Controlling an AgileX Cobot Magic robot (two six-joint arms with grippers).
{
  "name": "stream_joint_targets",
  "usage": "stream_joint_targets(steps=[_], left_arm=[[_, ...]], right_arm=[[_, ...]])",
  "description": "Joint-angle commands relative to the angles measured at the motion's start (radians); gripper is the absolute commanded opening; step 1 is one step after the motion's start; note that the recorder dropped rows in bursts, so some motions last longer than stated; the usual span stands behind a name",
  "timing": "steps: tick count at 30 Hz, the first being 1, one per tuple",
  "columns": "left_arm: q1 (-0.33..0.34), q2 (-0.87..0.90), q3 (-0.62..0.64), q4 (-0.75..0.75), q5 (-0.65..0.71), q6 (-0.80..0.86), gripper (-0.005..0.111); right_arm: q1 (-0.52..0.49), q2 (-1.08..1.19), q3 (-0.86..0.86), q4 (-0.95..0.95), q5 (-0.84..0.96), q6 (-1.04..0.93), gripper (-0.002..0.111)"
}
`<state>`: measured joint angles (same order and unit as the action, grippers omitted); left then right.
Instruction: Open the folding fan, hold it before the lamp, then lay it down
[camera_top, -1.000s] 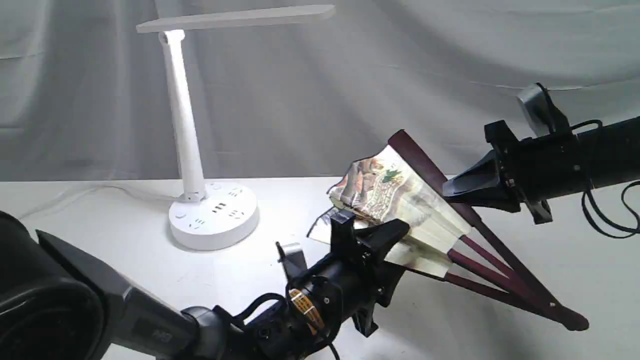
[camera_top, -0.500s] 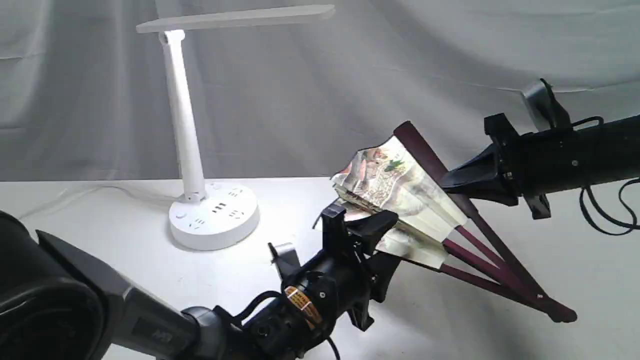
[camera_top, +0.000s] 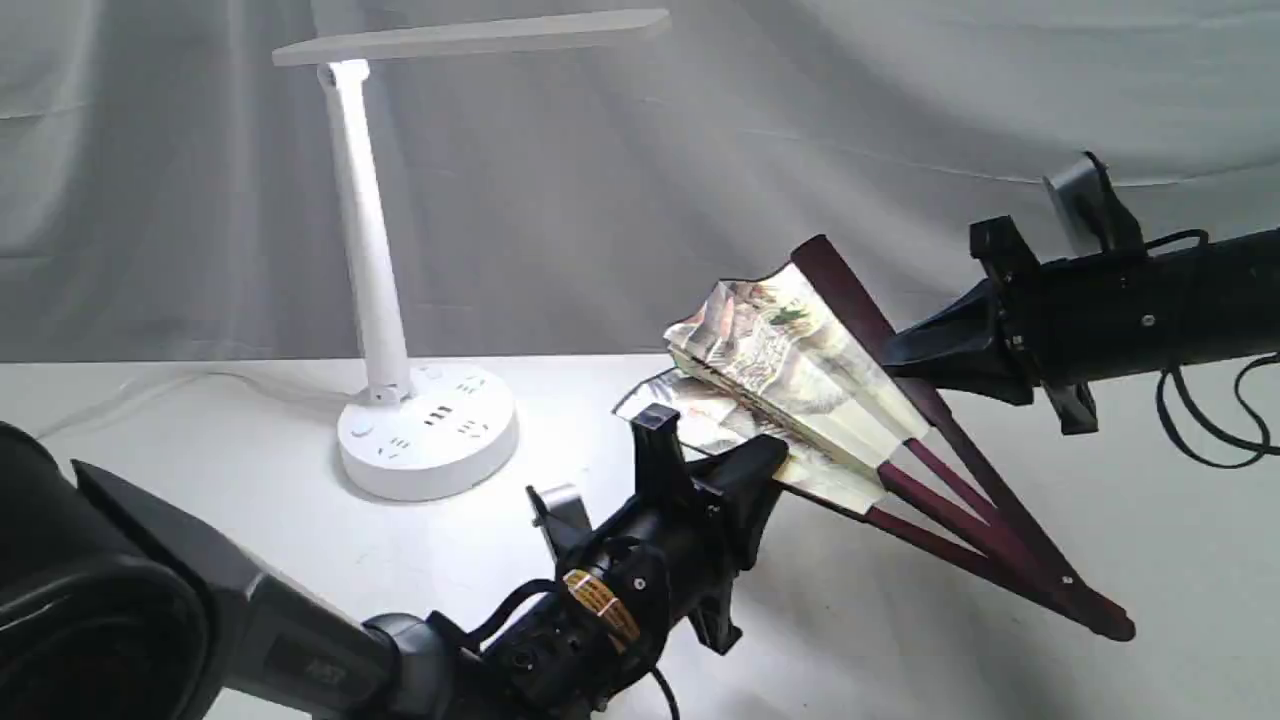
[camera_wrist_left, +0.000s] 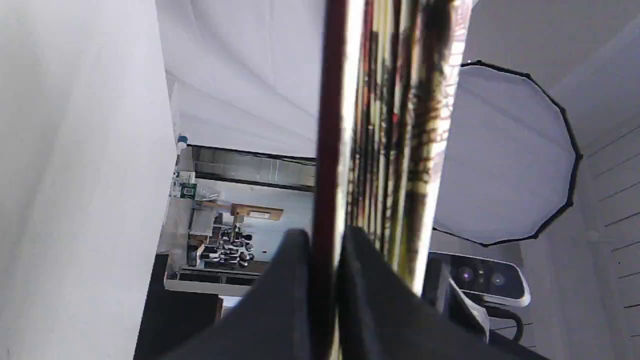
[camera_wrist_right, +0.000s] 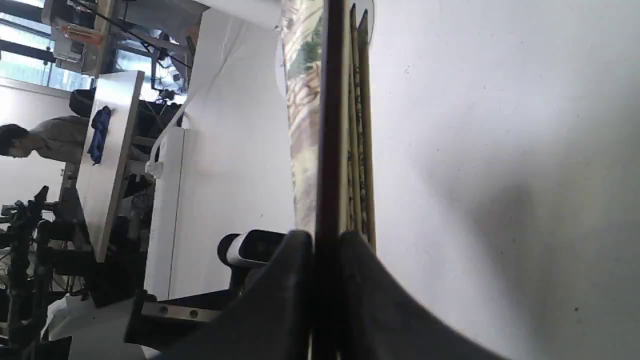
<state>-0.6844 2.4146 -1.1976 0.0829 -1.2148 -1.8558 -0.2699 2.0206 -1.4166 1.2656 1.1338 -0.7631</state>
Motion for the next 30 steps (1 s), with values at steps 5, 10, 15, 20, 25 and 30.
stream_joint_targets(steps=[5, 10, 15, 20, 25, 30], left_arm=[[0.000, -0.012, -0.007, 0.028, -0.006, -0.006, 0.000], [0.000, -0.014, -0.007, 0.033, -0.006, -0.012, 0.000], [0.000, -0.016, -0.007, 0.056, -0.006, -0.035, 0.000], [0.000, -0.016, -0.007, 0.058, -0.006, -0.035, 0.000], [0.000, -0.016, -0.007, 0.065, -0.006, -0.052, 0.000], [0.000, -0.016, -0.007, 0.065, -0.006, -0.052, 0.000]], right_arm=[[0.000, -0.015, 0.002, 0.006, 0.033, -0.013, 0.000], [0.000, -0.015, 0.002, 0.006, 0.066, -0.010, 0.000], [0.000, -0.012, 0.002, 0.006, 0.068, -0.010, 0.000], [0.000, 0.002, 0.002, 0.006, 0.070, 0.002, 0.000], [0.002, 0.018, 0.002, 0.009, 0.076, 0.030, 0.011], [0.002, 0.018, 0.002, 0.009, 0.080, 0.026, 0.023]])
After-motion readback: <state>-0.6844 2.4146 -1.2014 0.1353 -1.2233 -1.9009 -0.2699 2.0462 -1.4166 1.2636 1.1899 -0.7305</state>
